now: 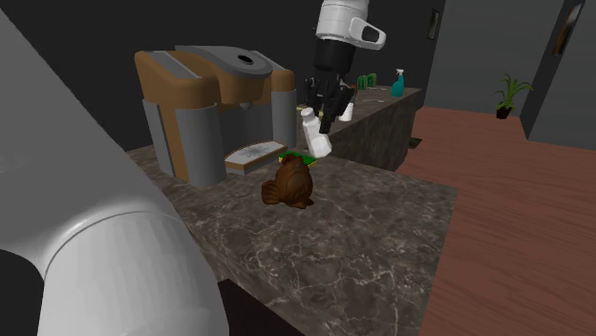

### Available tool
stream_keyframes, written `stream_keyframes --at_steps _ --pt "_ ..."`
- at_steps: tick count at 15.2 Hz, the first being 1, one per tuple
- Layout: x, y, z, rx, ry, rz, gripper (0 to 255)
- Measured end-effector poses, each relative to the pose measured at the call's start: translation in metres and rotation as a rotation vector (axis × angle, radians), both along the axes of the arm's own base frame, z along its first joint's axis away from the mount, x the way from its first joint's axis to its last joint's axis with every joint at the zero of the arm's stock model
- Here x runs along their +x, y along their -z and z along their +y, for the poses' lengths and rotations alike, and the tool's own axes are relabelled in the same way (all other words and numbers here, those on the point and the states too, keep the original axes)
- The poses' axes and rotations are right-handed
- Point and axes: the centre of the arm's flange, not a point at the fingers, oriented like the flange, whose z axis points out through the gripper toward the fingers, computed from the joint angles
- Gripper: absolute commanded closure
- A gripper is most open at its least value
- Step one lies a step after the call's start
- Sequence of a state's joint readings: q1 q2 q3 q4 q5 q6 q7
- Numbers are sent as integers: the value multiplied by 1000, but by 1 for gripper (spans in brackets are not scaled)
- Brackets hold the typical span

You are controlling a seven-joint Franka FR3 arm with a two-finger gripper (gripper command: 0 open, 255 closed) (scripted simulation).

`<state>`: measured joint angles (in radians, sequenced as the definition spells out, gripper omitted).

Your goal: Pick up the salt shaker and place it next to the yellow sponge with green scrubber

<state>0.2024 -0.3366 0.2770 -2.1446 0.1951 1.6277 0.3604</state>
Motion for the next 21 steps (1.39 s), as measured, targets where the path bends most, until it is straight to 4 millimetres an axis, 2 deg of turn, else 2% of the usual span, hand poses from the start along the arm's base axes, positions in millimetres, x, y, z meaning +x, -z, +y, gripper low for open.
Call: stream_keyframes --at_steps 6,17,18,19,21 --pt "16 8 80 0 0 1 255" --pt "47 2 220 1 -1 1 255" --pt "51 0 238 1 -3 1 255" --pt "50 4 248 1 -1 2 255" --pt "53 14 255 1 0 1 255"
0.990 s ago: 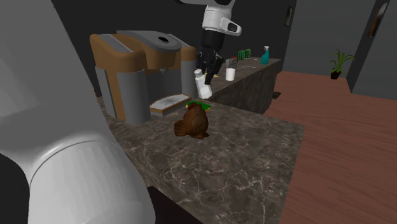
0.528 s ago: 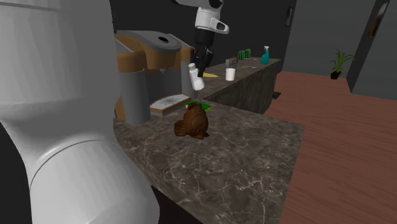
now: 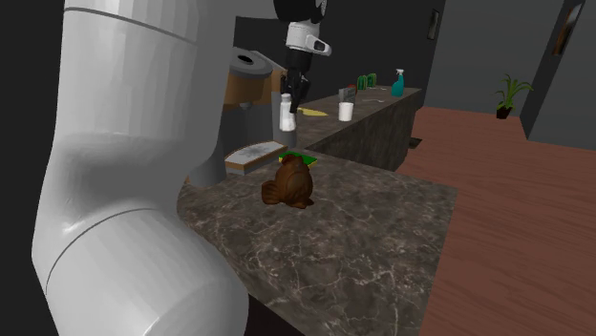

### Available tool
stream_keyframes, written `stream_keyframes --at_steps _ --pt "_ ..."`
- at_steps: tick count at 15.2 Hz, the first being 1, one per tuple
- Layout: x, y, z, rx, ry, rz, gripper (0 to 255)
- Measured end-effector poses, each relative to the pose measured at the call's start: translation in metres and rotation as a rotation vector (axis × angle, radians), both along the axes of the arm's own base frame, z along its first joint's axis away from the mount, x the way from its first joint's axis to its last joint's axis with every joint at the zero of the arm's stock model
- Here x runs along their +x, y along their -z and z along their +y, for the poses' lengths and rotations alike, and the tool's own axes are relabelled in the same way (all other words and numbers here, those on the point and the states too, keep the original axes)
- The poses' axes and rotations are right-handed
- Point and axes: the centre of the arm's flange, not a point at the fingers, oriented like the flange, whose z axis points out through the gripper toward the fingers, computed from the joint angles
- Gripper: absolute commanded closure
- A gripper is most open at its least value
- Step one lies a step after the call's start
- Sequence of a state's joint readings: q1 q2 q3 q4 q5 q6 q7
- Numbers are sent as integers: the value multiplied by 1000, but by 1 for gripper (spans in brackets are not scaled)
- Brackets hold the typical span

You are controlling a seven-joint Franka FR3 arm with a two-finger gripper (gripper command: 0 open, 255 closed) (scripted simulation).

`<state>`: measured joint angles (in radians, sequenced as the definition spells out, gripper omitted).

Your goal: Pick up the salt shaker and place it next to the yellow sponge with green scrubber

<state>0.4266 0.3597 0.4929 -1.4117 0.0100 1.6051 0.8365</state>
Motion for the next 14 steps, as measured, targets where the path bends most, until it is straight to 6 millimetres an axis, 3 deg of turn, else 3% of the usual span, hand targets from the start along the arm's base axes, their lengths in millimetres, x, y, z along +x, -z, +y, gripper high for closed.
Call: stream_keyframes --at_steps 14 --pt "1 74 3 0 1 0 255"
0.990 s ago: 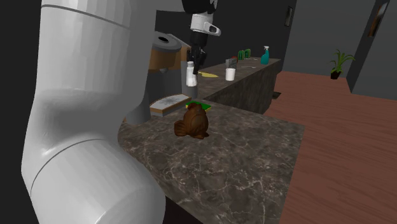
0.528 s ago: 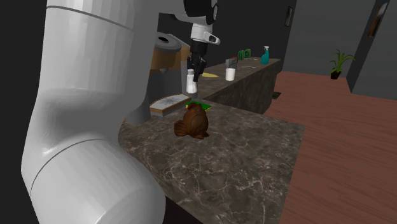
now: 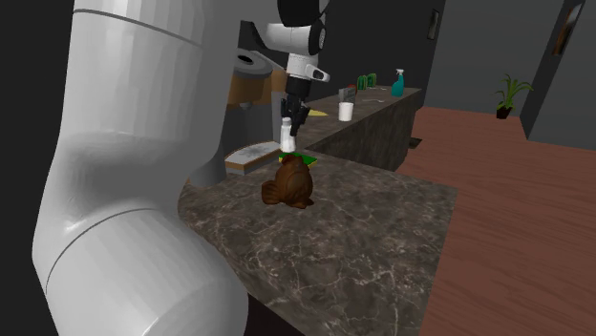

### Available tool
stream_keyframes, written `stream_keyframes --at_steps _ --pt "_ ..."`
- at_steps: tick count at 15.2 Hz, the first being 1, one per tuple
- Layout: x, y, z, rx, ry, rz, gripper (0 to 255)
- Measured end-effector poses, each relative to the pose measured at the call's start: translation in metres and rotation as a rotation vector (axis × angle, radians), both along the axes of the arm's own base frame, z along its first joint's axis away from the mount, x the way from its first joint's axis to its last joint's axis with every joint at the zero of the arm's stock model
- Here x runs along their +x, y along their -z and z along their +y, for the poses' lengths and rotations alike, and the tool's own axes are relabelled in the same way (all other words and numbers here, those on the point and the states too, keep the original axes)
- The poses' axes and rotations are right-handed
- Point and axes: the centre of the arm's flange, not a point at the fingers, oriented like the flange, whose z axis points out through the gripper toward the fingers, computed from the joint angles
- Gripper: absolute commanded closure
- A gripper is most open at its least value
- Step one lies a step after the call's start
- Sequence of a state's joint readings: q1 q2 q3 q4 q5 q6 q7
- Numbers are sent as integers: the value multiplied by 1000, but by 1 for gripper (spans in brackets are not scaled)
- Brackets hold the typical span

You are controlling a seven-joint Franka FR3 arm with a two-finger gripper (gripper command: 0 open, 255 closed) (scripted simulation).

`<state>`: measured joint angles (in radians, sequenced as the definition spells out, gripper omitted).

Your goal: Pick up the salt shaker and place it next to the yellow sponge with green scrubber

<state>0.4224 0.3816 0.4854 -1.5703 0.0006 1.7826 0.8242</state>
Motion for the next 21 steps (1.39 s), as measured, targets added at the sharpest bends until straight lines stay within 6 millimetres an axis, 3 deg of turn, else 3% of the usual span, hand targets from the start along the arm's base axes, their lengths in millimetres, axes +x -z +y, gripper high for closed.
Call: stream_keyframes --at_steps 15,21 --pt "0 79 -1 0 0 0 255" --pt "0 86 -1 0 0 0 255"
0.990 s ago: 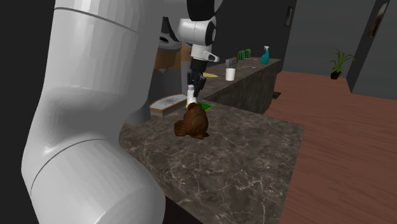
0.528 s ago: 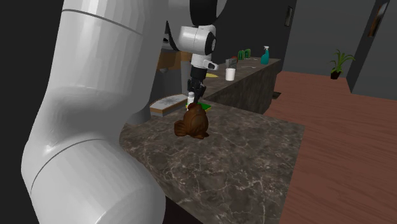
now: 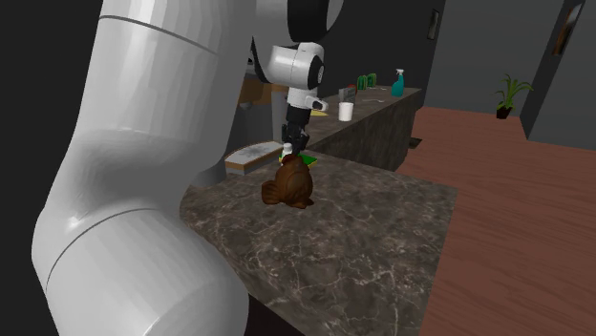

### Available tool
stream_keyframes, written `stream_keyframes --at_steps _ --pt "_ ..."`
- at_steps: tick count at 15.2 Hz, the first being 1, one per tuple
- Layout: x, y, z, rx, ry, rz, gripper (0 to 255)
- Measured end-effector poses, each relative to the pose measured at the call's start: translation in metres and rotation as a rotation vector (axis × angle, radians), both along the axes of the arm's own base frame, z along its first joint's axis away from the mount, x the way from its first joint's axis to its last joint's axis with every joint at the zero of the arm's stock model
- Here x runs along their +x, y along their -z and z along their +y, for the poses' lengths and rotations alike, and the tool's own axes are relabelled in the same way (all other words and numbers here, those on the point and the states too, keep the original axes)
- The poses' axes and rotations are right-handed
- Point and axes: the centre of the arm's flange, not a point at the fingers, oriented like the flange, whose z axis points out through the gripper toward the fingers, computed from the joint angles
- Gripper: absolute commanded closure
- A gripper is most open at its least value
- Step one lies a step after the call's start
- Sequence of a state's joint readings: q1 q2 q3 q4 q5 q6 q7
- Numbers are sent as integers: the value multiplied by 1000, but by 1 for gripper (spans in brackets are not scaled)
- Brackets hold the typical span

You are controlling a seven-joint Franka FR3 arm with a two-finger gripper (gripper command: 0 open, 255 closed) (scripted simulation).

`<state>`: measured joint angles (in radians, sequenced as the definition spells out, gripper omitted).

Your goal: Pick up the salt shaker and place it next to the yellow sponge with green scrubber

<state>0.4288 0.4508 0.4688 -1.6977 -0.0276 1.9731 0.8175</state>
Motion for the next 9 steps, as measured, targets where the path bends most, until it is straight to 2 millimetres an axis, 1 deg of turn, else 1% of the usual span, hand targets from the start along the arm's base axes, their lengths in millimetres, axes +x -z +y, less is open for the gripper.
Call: stream_keyframes --at_steps 1,2,8,9 --pt "0 0 0 0 0 0 255" --pt "0 0 0 0 0 0 0" --pt "0 0 0 0 0 0 0" --pt "1 -7 1 1 0 0 0"
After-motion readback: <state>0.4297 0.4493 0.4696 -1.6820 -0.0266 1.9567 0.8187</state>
